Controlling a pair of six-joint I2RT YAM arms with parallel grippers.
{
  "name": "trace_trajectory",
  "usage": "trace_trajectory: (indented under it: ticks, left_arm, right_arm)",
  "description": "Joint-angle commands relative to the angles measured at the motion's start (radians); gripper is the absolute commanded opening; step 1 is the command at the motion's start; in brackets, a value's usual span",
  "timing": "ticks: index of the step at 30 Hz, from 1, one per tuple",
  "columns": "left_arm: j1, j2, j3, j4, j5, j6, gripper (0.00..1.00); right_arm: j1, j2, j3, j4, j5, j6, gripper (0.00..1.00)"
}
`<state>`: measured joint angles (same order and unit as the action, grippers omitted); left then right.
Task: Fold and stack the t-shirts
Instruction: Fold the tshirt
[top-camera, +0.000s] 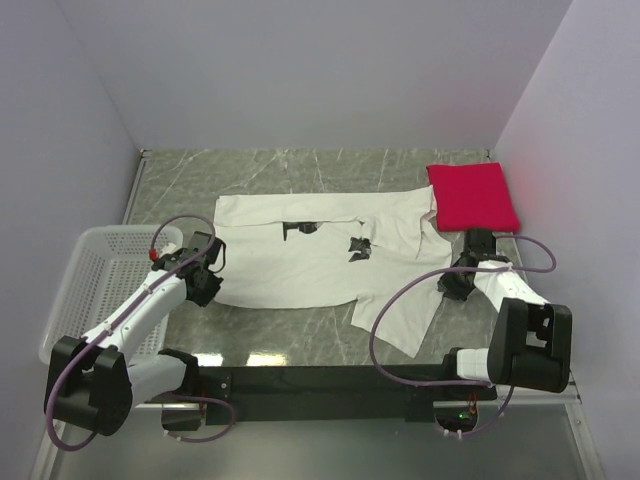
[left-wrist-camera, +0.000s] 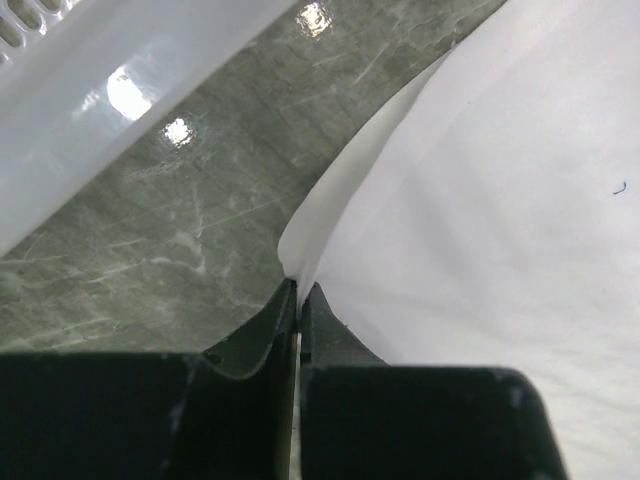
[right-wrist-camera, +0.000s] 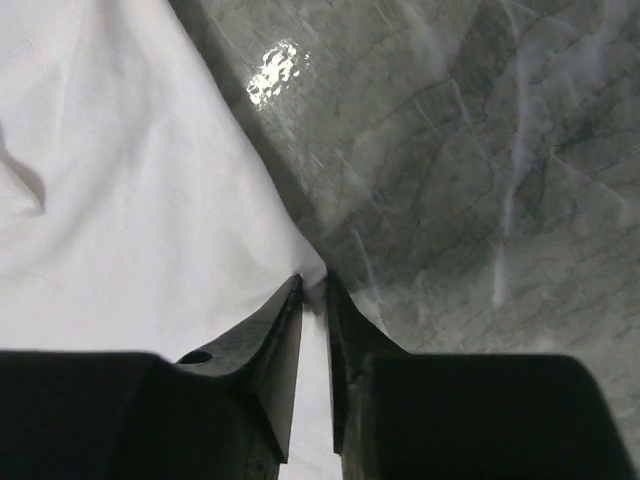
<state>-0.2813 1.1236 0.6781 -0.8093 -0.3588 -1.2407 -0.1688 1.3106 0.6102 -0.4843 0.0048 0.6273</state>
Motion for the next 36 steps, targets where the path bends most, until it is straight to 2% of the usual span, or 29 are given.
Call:
trace_trajectory:
  ticks: [1,2,3,4,11,21,28,36]
  left_arm:
    - [-0.004,-0.015,0.000,-0.021,-0.034,0.009,0.07]
    - [-0.004,-0.016,0.003,-0.024,-0.035,0.007,0.07]
    - [-0.004,-0.018,0.008,-0.031,-0.037,0.007,0.07]
    - [-0.004,-0.018,0.011,-0.034,-0.037,0.007,0.06]
    - [0.002,-0.053,0.015,-0.073,-0.058,0.017,0.05]
    - [0.057,-0.079,0.078,-0.102,-0.071,0.113,0.06]
    - [0.126,0.010,0.147,-0.071,-0.051,0.187,0.06]
    - [0.136,0.189,0.227,0.012,-0.008,0.260,0.07]
  right_arm:
    - [-0.006,0.029,-0.043,0.033,-0.022,0.000,0.20]
    - [-0.005,0.015,-0.040,0.027,-0.016,0.000,0.14]
    - [-0.005,0.004,-0.033,0.006,-0.011,-0.003,0.03]
    - [-0.006,-0.010,-0.027,-0.006,-0.006,-0.003,0.00]
    - [-0.011,-0.186,0.014,-0.112,0.023,0.020,0.00]
    - [-0.012,-0.257,0.148,-0.215,0.000,-0.049,0.00]
    - [-0.012,-0.197,0.217,-0.203,0.001,-0.054,0.00]
    - [-0.012,-0.022,0.353,-0.183,-0.031,-0.064,0.00]
